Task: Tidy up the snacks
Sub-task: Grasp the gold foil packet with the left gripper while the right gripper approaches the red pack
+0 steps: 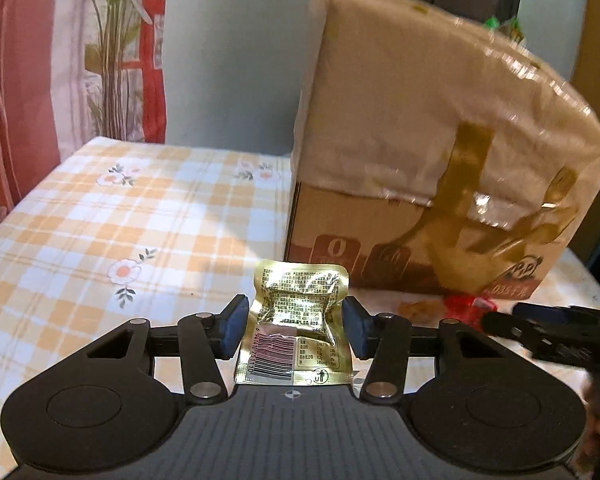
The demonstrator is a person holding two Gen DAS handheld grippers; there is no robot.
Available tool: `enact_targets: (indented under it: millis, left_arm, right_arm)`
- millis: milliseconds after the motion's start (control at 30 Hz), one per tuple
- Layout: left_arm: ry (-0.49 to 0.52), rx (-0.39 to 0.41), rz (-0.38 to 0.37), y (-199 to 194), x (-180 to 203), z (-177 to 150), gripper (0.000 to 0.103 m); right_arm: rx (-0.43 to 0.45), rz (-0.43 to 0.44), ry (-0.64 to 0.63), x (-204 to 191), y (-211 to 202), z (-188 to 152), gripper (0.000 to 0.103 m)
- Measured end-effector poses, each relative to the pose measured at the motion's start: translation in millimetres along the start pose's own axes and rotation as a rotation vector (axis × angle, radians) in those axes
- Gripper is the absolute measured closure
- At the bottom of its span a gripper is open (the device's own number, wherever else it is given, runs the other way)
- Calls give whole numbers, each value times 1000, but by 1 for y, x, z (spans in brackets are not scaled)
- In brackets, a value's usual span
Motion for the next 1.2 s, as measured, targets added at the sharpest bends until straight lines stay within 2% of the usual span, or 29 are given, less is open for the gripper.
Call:
enact_targets:
  millis: [233, 367, 467, 667, 867, 1033, 1133, 1200]
  left_arm:
    - [-5, 31, -2, -12, 4, -4, 49]
    - [-19, 27, 2, -14, -1, -9, 49]
    - [-31, 25, 1, -15, -2, -12, 49]
    - [-37, 20, -9, -16, 2, -19, 49]
    - [-34, 5, -18, -14, 7, -26, 49]
    - [-32, -9, -18, -12, 9, -31, 49]
    - [-26, -13, -18, -12, 11, -33, 49]
    - [-23, -16, -20, -12, 12, -34, 49]
  right_arm:
    - [-37, -114, 60, 19, 31, 16, 37]
    - [-57, -144, 54, 15, 42, 15, 33]
    - [-74, -152, -30, 5, 45, 11, 33]
    - [-68, -146, -90, 3, 35, -4, 34]
    - [-43, -135, -110, 6, 17, -23, 34]
    - [-15, -174, -134, 11, 6, -24, 35]
    - [36, -140, -146, 5, -6, -21, 35]
    - [28, -137, -169, 0, -5, -23, 35]
Point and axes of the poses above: each gripper's, at about its wrist camera, not at the fingertips, and y roughly the way its jaws point, x to its right, z to its top, the point moved 9 cm from there along y, roughly the way its jaws point, and after that the axes turned 3 degrees about -z, right-handed, at the moved point
